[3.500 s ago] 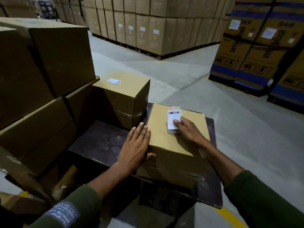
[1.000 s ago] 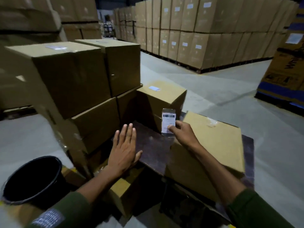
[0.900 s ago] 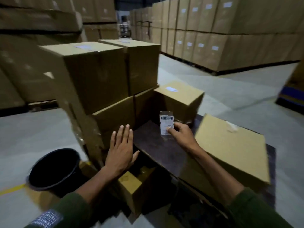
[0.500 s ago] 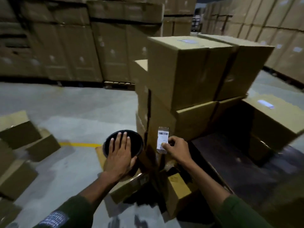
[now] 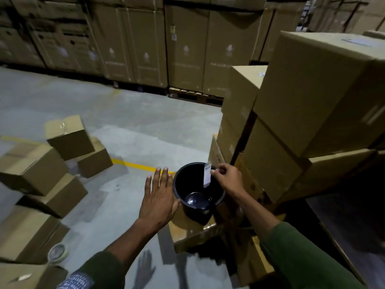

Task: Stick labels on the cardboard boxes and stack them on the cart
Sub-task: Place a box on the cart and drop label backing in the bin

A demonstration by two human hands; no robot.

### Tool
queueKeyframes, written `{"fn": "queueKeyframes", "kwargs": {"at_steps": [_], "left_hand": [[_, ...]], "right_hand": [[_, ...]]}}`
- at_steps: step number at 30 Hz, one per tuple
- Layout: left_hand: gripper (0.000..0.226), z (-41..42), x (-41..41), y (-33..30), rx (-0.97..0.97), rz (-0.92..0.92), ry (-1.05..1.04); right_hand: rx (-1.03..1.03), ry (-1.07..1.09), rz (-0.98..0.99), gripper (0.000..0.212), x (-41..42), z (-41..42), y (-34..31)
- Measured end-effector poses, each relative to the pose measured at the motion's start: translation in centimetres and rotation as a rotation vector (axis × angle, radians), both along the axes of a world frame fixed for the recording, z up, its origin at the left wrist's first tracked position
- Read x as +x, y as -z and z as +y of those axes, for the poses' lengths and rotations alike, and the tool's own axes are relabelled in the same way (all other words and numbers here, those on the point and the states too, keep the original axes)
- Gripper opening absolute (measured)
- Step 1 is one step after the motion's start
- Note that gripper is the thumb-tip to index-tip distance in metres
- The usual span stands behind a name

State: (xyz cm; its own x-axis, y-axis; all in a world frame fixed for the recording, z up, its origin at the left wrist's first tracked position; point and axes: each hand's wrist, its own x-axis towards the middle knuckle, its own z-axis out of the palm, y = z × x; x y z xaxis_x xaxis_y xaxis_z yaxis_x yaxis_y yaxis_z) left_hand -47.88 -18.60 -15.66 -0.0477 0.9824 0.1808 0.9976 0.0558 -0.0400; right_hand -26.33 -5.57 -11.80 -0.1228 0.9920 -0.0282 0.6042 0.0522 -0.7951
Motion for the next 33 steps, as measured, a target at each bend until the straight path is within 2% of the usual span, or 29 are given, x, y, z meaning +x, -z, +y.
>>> {"fn": "queueKeyframes", "kwargs": {"at_steps": [3, 8, 13, 18, 26, 33], "left_hand": [[0.08, 0.3, -0.6, 0.5, 0.012, 0.015, 0.003], [0.079, 1.0, 1.0, 1.0, -0.011, 0.032, 0.076], [0.082, 1.3, 5.8, -0.1, -0.004, 0.043, 0.192], [0.086, 0.2, 12.2, -2.4, 0.007, 0.106, 0.335], [0.088, -2.7, 25.9, -7.1, 0.112, 0.122, 0.602], [0.085, -6.0, 36.7, -10.4, 0.185, 0.121, 0.793]], "right_hand": [[-0.013, 0.001, -0.01, 0.034, 0.3, -0.4, 1.0], [0.027, -0.057, -0.083, 0.009, 3.0, -3.3, 2.5], [0.12, -0.046, -0.155, 0.007, 6.9, -6.5, 1.6], [0.249, -0.006, -0.206, 0.011, 12.5, -9.6, -1.0], [0.431, 0.197, -0.383, 0.034, 25.9, -18.0, -6.3], [0.61, 0.401, -0.487, 0.03, 36.4, -24.2, -10.2]]}}
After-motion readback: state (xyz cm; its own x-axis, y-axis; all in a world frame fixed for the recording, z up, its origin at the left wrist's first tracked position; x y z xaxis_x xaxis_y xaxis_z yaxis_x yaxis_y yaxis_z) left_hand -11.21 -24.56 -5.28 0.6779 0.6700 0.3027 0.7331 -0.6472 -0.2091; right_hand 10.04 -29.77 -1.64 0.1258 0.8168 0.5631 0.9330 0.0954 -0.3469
